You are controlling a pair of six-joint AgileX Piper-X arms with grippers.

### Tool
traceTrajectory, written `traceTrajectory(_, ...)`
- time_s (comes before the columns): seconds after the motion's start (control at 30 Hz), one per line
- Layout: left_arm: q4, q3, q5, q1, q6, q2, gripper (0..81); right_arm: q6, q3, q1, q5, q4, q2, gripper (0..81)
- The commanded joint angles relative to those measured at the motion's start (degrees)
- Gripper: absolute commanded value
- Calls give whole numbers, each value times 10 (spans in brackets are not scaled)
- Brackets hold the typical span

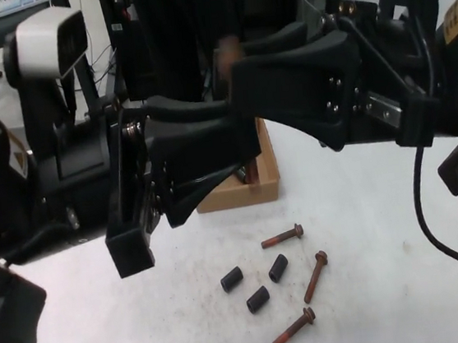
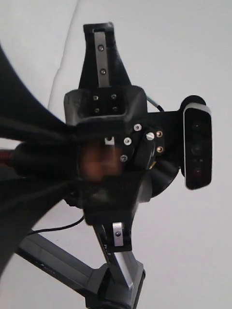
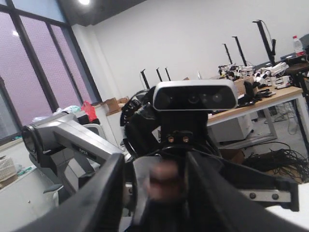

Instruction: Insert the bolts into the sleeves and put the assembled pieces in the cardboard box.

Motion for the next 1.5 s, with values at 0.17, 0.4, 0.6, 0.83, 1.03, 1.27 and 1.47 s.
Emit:
traceTrajectory(0.17, -34, -18, -1, 2, -1, -17, 1, -3, 7, -25, -38, 42, 5, 390)
traceTrajectory(0.4, -1, -18, 12, 2, 12, -17, 1, -3, 7, -31, -25, 38, 5, 390)
traceTrajectory(0.6, 24, -18, 28, 2, 12, -17, 1, 9, 7, -31, -17, 20, 5, 390)
traceTrajectory(0.83, 29, -18, 33, 2, 12, -17, 1, 40, 5, -37, 2, -46, 5, 390)
traceTrajectory(1.03, 30, -18, 45, 2, 12, -17, 1, 67, 5, -75, 2, -68, 5, 390)
traceTrajectory(1.27, 30, -18, 45, 2, 12, -17, 1, 83, 5, -126, 2, -68, 5, 172)
traceTrajectory(1.47, 95, -18, 4, 2, 49, -17, 1, 81, 5, -169, -2, -68, 5, 8)
